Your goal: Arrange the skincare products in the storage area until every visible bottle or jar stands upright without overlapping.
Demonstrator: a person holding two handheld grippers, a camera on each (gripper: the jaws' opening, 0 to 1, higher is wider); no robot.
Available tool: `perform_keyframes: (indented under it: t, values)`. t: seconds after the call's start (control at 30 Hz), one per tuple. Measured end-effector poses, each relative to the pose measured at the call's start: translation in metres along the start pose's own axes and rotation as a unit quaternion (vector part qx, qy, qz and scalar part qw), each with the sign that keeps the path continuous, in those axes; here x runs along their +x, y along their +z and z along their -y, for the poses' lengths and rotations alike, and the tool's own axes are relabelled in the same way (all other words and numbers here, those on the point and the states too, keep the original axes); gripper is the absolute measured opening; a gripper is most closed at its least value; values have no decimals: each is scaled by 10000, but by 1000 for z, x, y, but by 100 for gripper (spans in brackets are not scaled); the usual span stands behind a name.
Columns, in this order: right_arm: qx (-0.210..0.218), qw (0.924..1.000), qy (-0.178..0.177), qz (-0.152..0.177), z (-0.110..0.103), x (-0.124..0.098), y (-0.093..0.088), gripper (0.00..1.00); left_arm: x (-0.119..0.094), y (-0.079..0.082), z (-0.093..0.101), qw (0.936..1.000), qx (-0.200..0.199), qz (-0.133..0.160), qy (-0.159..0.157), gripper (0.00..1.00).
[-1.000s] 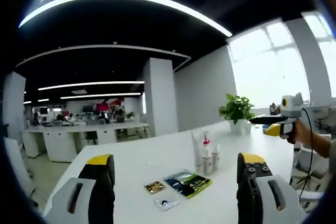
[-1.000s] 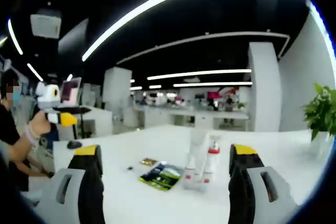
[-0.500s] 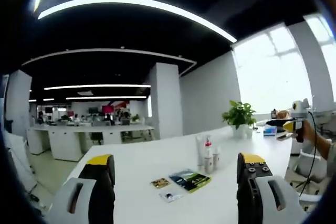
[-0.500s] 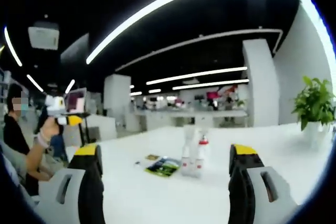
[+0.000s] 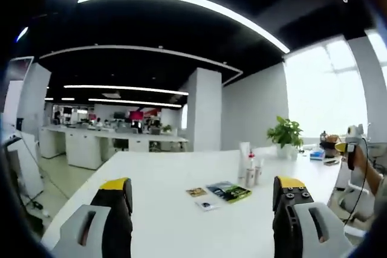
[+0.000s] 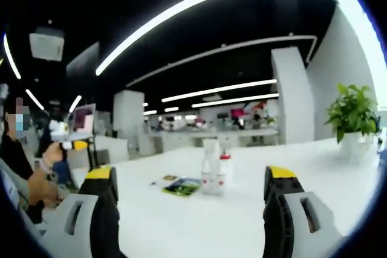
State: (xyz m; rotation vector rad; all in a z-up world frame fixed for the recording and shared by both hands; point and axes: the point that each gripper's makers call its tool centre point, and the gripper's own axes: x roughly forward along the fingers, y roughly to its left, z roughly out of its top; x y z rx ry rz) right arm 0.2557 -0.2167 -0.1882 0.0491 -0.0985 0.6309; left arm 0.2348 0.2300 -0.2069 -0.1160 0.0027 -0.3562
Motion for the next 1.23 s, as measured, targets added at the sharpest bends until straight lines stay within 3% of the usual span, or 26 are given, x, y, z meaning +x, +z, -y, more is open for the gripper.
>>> perform_keyframes:
  t: [0.27, 0.7, 0.87, 1.23]
  values:
    - [225, 9995, -50, -203, 4, -5, -23, 100, -4, -8, 5, 9999, 62, -58, -60, 100]
    - [162, 9992, -48, -370, 7, -6, -35, 100, 6, -17, 13, 9999, 1, -102, -137, 99]
    - [177, 9990, -76, -411, 6, -5, -38, 100, 7, -21, 13, 9996, 42, -211, -191, 99]
    - [-12, 9990, -75, -443, 1, -7, -32, 100, 5, -13, 21, 9992, 196, -232, -266, 99]
